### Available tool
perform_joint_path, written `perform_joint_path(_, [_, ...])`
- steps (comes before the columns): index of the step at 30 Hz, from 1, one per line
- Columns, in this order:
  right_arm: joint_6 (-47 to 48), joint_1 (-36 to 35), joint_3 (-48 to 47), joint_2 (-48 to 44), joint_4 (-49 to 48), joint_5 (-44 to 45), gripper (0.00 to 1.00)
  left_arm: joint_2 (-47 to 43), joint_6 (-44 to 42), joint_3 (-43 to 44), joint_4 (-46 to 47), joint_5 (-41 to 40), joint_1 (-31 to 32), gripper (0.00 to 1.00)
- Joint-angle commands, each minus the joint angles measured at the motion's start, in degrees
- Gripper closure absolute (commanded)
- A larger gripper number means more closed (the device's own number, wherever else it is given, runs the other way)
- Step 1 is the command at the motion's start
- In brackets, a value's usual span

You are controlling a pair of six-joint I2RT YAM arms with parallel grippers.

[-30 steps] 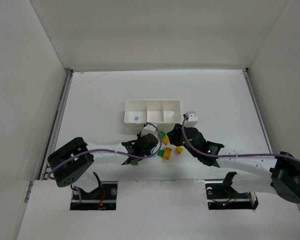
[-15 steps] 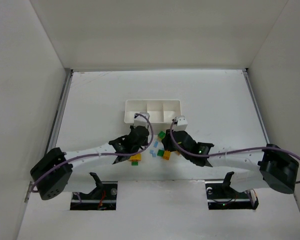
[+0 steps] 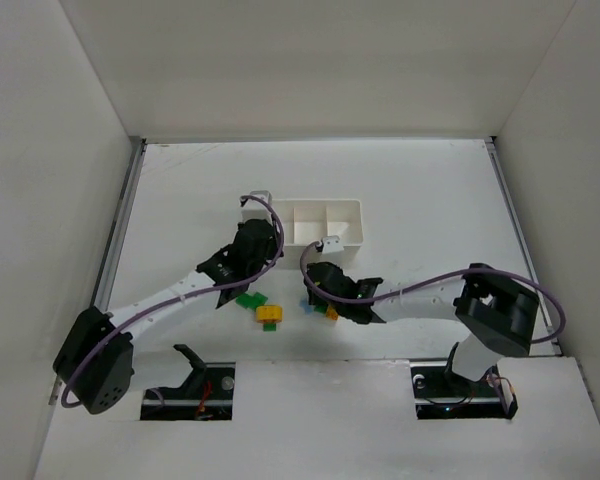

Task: Sort the legos into containers by color

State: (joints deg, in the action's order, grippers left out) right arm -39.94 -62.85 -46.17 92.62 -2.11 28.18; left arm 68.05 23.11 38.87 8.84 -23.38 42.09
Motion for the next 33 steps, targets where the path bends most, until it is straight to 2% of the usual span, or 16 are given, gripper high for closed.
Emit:
perform_joint_path(1, [-2.9,-1.5,-3.0,0.8,4.2,4.2,0.61,1.6,-0.4,3.8,0.9,2.3,-1.6,0.86])
perform_joint_path(10, [-5.0,-2.1,-4.5,5.2,3.9,4.2,0.57,8.3,-1.4,7.9,2.3,3.8,-6.1,0.85])
perform_joint_path(21, [-4.5,-2.0,-4.7,7.3,4.0,5.7,0.6,17.2,-1.8,12.4,3.4,4.7,-8.2,0.83])
perform_joint_path(24, [-4.5,-2.1,-4.8,7.7,3.9,5.7,0.6,18.6,-2.0,13.6,2.8,2.6,-7.9,0.75])
perform_joint_path(29, [-4.8,-2.0,-4.5,7.9,3.5,6.0,0.71,18.3,-2.1,13.8,2.9,-0.7,-7.5,0.6])
perform_joint_path(33, [-4.2,-2.0,-4.5,7.5,3.4,6.8,0.79,14.5,-1.5,11.3,3.6,-0.9,-7.3,0.57])
